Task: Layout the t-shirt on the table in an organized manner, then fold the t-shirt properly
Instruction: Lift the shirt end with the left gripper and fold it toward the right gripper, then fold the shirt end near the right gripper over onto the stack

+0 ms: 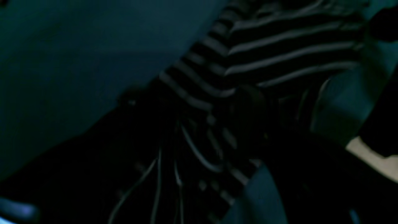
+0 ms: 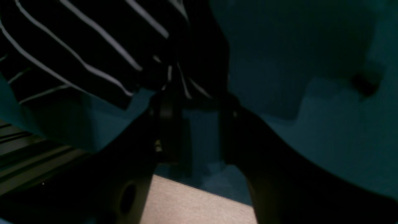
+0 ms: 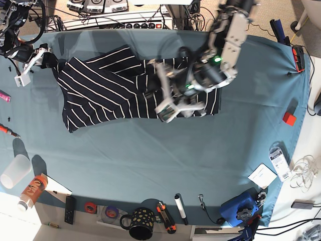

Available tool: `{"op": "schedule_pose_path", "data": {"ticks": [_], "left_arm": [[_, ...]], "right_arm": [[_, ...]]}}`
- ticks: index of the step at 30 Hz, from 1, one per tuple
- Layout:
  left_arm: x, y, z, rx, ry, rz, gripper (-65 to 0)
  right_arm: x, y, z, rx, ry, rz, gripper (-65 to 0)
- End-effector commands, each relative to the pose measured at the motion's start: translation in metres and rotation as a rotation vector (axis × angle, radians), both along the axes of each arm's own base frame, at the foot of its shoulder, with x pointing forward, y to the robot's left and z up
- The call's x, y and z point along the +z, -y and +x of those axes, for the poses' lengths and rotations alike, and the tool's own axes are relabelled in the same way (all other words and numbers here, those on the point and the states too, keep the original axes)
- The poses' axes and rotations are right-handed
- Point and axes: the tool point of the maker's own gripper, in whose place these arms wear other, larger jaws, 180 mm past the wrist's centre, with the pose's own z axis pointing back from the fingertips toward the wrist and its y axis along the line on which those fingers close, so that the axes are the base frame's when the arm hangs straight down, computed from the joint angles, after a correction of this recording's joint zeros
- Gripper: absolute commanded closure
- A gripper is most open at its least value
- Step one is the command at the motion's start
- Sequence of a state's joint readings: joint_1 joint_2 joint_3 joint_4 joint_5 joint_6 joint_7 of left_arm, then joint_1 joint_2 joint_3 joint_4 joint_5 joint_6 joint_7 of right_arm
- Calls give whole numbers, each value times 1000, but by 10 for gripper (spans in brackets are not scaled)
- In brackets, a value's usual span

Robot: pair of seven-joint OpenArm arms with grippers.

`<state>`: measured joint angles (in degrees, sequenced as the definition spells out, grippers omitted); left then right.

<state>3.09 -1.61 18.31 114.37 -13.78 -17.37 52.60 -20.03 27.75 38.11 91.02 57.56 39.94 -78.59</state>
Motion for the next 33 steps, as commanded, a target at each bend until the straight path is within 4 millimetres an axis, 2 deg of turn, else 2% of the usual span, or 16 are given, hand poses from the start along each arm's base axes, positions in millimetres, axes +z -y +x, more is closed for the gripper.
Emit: {"op": "schedule_pose_path", "data": {"ticks": [1, 5, 8, 10, 13, 16, 18, 19, 21, 25, 29, 33], "left_arm": [[18, 7, 5, -2, 38, -52, -376], [34, 18, 3, -22, 32, -108, -376], [48, 7, 8, 10, 95, -73, -365], [51, -18, 23, 119, 136, -3, -318], [42, -67, 42, 322, 125, 90, -231], [20, -106, 42, 433, 51, 153, -101], [4, -125, 36, 478, 9, 184, -8], [-2, -129, 31, 482, -9, 194, 0], [-13, -127, 20, 461, -52, 183, 0], [-22, -102, -1, 351, -117, 97, 0], [-36, -95, -5, 324, -128, 63, 0], [-67, -95, -8, 328, -198, 76, 0]], "right_arm": [[15, 6, 12, 6, 54, -18, -206], [20, 6, 21, 6, 79, -19, -206], [23, 6, 26, 6, 95, -19, -206], [24, 6, 28, 6, 100, -19, -206], [24, 6, 28, 6, 100, -18, -206], [24, 6, 29, 5, 103, -18, -206], [26, 6, 31, 4, 113, -18, -206], [27, 6, 32, 3, 120, -17, -206], [29, 6, 35, 0, 135, -18, -206], [32, 6, 40, 0, 150, -18, -206], [36, 6, 45, 1, 163, -18, -206], [40, 2, 48, 4, 186, 10, -206]]}}
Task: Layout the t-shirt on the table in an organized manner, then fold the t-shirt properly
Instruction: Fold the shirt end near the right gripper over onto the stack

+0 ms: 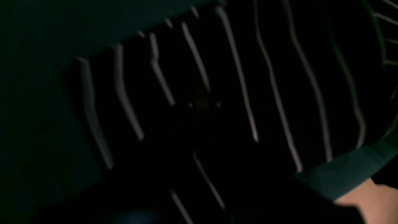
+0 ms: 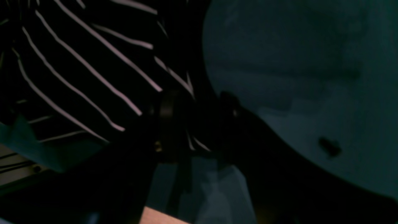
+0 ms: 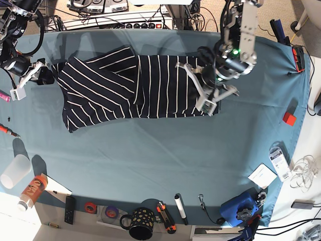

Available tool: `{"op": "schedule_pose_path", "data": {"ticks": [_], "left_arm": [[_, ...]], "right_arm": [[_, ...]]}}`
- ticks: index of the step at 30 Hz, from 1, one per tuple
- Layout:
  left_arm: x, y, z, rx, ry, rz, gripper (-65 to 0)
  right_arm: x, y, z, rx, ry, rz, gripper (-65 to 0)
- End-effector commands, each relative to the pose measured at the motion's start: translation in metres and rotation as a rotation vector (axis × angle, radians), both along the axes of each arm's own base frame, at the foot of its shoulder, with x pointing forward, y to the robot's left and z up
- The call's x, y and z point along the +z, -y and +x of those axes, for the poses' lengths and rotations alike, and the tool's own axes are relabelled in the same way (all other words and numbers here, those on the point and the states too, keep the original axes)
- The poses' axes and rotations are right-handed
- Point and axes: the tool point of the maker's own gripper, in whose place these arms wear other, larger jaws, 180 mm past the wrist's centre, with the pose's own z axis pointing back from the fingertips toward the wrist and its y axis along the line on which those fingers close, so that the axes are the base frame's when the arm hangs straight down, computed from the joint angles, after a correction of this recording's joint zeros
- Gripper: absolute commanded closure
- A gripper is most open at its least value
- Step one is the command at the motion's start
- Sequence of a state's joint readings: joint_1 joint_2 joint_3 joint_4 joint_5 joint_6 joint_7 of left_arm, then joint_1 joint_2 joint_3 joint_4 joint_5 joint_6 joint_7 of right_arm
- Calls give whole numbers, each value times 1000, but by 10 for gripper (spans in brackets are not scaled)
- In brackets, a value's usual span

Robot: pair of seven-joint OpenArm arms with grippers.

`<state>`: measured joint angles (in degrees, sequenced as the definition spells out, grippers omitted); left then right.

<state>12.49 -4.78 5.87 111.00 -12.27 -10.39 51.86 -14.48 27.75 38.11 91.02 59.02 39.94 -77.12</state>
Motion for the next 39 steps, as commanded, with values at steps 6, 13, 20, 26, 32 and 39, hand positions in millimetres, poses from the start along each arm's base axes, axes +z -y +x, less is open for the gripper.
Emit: {"op": "schedule_pose_path", "data": {"ticks": [6, 13, 20, 26, 32, 39], "left_arm": [[-22, 1, -4, 0, -54, -2, 0], [20, 12, 4, -21, 17, -82, 0], [51, 14, 9, -27, 104, -107, 0], [50, 14, 9, -27, 103, -106, 0], [51, 15, 10, -25, 110, -112, 0], [52, 15, 10, -24, 113, -114, 0]], "right_arm": [[23, -3, 14, 16, 92, 43, -206], [33, -7, 21, 21, 133, 73, -206], [47, -6, 38, 36, 165, 57, -208], [34, 4, 27, 42, 80, -15, -395], [36, 1, 31, 39, 103, -1, -395], [10, 0, 41, -25, 86, 104, -394]]}}
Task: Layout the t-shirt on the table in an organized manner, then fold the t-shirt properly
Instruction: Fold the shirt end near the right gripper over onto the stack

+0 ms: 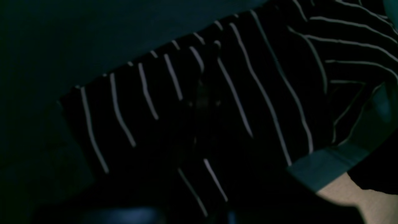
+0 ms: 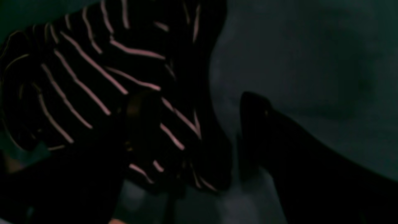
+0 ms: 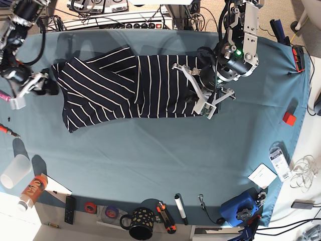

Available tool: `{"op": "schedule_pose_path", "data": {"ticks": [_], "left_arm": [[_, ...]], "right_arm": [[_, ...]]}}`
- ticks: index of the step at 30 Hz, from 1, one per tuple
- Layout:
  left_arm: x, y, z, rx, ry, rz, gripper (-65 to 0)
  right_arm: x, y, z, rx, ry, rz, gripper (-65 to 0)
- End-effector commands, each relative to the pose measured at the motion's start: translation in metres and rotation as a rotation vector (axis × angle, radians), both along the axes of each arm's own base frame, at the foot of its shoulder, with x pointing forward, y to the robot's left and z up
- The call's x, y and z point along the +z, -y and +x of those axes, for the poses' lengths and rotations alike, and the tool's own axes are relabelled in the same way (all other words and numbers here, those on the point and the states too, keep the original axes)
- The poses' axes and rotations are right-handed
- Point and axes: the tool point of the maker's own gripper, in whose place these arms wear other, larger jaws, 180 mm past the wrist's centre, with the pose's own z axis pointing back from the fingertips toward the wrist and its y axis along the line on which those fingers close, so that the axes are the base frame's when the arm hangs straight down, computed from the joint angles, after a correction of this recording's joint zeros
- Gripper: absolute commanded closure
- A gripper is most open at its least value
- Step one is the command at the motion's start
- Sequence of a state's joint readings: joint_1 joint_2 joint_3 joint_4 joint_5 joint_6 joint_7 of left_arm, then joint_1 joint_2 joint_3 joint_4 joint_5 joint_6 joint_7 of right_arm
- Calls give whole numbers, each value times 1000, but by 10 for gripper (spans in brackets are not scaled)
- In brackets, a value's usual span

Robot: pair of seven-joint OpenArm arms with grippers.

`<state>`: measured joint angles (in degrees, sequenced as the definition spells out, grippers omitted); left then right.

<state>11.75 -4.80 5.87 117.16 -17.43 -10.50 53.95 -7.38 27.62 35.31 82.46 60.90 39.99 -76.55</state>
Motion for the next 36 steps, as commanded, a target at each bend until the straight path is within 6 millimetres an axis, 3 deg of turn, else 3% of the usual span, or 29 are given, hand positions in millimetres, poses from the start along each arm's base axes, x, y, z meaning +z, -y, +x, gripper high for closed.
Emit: {"op": "schedule_pose_path", "data": {"ticks": [1, 13, 18, 24, 26, 31, 33, 36], "left_arm": [[12, 2, 5, 1, 42, -24, 0], [12, 2, 5, 2, 45, -26, 0], [13, 2, 5, 2, 46, -26, 0], [13, 3, 6, 3, 51, -29, 0], [13, 3, 6, 3, 51, -30, 0], [13, 3, 6, 3, 51, -29, 0], [13, 3, 6, 3, 51, -29, 0], [12, 2, 5, 1, 41, -24, 0]], "right_arm": [[12, 3, 12, 2, 44, 16, -394], [-47, -70, 8, 181, -134, 102, -394], [-64, -87, 1, 184, -170, 106, -394], [-67, -92, 0, 187, -177, 115, -392], [-69, -91, -3, 192, -194, 102, -319], [-71, -90, -6, 200, -213, 92, 0], [-72, -82, -6, 197, -222, 55, 0], [-67, -54, 1, 167, -200, -71, 0]]}}
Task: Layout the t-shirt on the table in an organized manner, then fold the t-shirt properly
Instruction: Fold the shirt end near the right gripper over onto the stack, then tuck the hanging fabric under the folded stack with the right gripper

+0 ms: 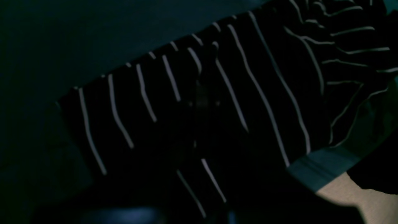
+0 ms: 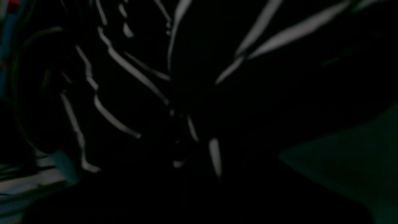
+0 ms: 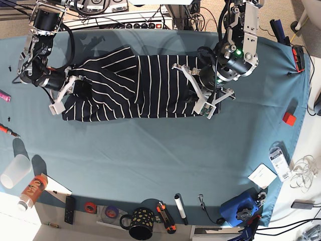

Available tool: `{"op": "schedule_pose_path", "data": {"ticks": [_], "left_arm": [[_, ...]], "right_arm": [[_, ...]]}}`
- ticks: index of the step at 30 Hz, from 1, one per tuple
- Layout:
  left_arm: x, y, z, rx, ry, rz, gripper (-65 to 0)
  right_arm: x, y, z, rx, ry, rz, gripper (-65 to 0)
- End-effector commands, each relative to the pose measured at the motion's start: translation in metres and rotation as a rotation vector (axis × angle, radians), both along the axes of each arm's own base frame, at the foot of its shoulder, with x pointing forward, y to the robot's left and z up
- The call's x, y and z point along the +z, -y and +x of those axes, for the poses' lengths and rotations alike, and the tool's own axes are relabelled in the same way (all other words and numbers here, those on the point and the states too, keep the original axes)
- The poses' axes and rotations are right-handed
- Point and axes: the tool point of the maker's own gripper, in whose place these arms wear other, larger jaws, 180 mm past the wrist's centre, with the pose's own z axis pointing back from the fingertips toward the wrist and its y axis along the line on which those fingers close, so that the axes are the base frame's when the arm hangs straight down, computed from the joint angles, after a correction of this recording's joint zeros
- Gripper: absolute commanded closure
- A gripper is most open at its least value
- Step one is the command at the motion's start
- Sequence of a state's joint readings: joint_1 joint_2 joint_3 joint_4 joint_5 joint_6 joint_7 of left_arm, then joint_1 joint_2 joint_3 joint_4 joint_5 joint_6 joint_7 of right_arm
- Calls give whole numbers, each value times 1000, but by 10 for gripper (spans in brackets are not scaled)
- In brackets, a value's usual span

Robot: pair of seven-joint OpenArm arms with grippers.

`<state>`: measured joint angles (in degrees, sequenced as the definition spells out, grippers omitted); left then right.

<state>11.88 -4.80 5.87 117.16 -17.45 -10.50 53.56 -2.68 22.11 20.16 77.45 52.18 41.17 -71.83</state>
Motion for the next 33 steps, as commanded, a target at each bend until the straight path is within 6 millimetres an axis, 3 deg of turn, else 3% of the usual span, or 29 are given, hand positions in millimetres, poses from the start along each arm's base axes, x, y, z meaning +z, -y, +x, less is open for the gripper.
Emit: {"op": "schedule_pose_path", "data": {"ticks": [1, 6, 9, 11, 14, 18, 26, 29, 33], "left_arm": [[11, 2, 4, -2, 34, -19, 0], [10, 5, 1, -12, 12, -32, 0], [10, 6, 0, -15, 10, -45, 0], [10, 6, 0, -15, 9, -44, 0], [10, 6, 0, -15, 9, -43, 0], [7, 5, -2, -19, -7, -33, 0], [-7, -11, -6, 4, -64, 64, 0], [-10, -24, -3, 40, -77, 78, 0], [-10, -50, 3, 115, -79, 76, 0]], "right_arm": [[-4, 40, -8, -19, -62, -168, 0], [39, 108, 19, -145, 56, -340, 0], [61, 142, 25, -214, 84, -422, 0], [69, 158, 25, -251, 75, -466, 0], [71, 165, 20, -265, 41, -523, 0], [78, 149, 19, -203, 56, -582, 0], [94, 63, 17, 39, 158, -646, 0], [97, 36, 13, 128, 177, -691, 0], [118, 6, 17, 204, 280, -736, 0]]}}
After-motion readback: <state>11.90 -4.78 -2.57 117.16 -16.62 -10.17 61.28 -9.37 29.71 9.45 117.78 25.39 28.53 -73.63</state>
